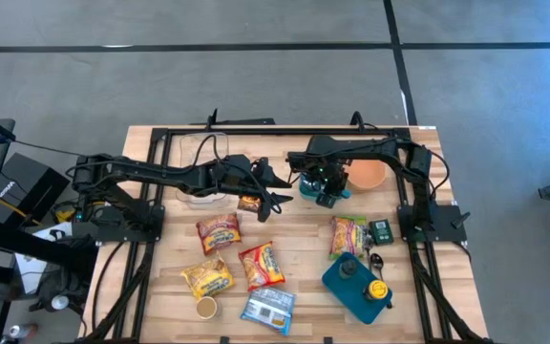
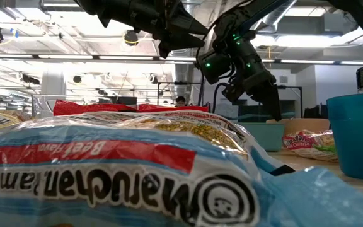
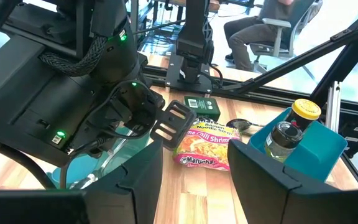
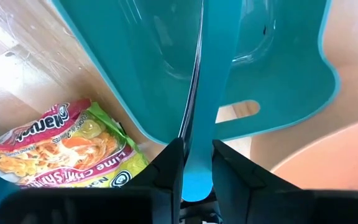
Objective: Pick & Place Food Item
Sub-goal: Put the blue spoon into the green bin
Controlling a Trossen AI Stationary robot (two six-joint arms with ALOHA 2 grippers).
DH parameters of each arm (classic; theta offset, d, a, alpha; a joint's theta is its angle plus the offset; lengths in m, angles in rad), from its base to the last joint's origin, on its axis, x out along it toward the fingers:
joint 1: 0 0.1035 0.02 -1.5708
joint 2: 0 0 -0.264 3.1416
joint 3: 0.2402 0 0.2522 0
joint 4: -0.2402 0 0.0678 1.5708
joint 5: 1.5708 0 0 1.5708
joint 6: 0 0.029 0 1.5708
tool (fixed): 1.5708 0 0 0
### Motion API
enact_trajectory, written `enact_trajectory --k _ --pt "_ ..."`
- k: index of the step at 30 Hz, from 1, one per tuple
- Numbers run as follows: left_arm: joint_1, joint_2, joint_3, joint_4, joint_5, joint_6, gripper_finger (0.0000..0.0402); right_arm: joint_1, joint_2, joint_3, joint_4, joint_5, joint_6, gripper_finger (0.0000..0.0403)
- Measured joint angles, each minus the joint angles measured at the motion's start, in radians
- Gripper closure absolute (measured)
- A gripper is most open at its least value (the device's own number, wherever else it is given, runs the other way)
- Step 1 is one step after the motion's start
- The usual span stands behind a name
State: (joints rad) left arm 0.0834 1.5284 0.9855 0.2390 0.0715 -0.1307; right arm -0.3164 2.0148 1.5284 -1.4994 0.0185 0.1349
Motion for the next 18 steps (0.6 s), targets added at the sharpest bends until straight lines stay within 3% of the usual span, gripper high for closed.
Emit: enact_trajectory --k 18 --pt "0.000 0.000 0.000 0.000 0.000 -0.001 0.0224 0.000 0.000 0.000 0.011 0.000 0.015 0.0336"
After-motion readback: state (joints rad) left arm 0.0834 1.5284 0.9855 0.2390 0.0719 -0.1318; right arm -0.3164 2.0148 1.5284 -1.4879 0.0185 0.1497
